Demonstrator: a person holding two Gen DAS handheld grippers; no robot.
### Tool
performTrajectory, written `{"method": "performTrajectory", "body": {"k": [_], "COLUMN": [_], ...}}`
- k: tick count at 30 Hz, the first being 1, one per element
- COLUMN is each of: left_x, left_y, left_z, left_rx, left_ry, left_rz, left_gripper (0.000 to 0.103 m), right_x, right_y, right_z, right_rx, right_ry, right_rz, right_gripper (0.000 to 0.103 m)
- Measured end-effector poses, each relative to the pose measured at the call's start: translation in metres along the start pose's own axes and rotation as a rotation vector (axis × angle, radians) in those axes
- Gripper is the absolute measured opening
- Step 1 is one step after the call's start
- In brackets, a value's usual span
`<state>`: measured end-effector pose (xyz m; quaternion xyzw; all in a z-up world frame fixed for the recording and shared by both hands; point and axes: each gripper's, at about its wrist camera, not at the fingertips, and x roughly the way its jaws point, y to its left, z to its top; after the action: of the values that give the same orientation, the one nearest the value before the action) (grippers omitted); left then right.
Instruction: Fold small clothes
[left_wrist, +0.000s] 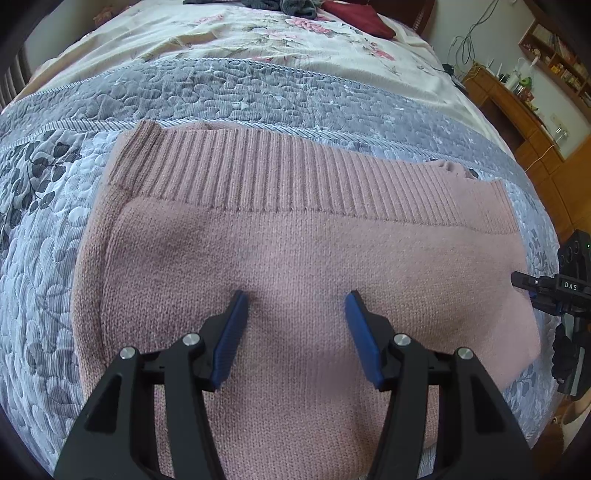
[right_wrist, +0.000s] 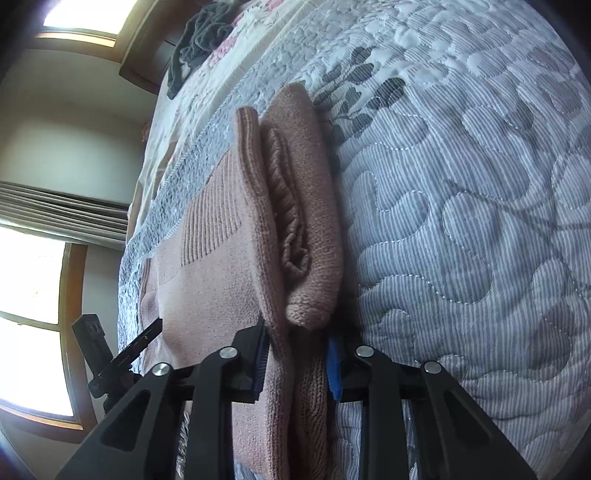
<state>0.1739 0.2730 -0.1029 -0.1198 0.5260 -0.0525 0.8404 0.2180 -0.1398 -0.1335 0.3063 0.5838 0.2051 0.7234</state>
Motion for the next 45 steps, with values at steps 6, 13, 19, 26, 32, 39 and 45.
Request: {"method": "performTrajectory", "body": {"k": [6,13,19,26,32,39,45], "left_x": [-0.012,-0.042,-0.056,-0.05,-0.034,-0.008,0.018], "left_y": [0.004,0.023,0.03,0.027,0.012,-0.015,-0.031], "left_z": [0.003,0.002,0.007,0.007,0.016,0.032,0.039], "left_rx": [-0.029,-0.089,-0.105,-0.139,-0.199,-0.251,-0.269], "left_ry": [0.017,-0.021,-0.04,-0.024,0.011,0.052,0.087], "left_rz": [-0.035,-0.107,-0.151,-0.218,-0.335,-0.452,-0.465], "left_gripper": [0.055,0.055,0.055,0.055,0.056,0.059,0.059], "right_x": [-0.017,0.004,0.061,0.107,0.102,0.024,-0.002], "right_y": [0.044,0.155,0.204,0.198,0.2,0.183,0.115], "right_z": [0.005,0.005,-0.019,-0.034,-0.039,-0.022,-0.016], "right_rx": [-0.069,-0.311,-0.458,-0.466,-0.474,-0.409,-0.301], "right_ry": [-0.007,0.054,0.138,0.215,0.248,0.106,0.085], "right_rz": [0.075,0.037,-0.096,-0.164,-0.125,-0.06,-0.127], "right_gripper": [0.021,0.021,0.021,0.032,0.049,0.053,0.054]}}
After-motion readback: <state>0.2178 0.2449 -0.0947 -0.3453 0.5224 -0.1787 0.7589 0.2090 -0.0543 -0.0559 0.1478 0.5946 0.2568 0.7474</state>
